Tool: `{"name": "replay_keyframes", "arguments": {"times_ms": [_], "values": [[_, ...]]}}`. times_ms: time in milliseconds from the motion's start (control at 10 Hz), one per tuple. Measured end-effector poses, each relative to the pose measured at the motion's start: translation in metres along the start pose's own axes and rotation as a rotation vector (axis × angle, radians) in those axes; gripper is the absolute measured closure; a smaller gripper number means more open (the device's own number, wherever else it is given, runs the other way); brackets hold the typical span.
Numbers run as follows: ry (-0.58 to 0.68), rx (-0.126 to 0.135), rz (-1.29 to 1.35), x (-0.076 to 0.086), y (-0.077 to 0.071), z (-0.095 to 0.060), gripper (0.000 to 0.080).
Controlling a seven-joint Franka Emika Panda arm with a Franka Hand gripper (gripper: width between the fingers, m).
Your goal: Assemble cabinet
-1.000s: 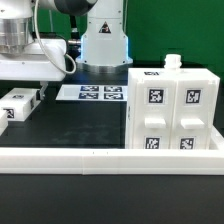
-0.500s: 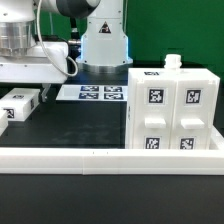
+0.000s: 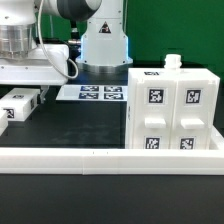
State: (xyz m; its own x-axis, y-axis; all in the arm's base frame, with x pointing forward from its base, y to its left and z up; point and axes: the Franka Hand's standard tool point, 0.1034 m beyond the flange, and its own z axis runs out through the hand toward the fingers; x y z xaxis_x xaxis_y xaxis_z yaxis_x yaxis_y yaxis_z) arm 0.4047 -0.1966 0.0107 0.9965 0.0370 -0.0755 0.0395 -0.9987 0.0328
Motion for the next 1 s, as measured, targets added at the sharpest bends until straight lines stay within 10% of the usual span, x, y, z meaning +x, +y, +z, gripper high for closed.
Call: {"name": "replay_keyframes", "arguments": {"times_ms": [700, 1000], "values": [[0.002, 0.0, -0.005, 0.002, -0.003, -0.002, 0.024], [0.032, 0.041, -0.005, 0.015, -0.027, -0.052, 0.0239]]}}
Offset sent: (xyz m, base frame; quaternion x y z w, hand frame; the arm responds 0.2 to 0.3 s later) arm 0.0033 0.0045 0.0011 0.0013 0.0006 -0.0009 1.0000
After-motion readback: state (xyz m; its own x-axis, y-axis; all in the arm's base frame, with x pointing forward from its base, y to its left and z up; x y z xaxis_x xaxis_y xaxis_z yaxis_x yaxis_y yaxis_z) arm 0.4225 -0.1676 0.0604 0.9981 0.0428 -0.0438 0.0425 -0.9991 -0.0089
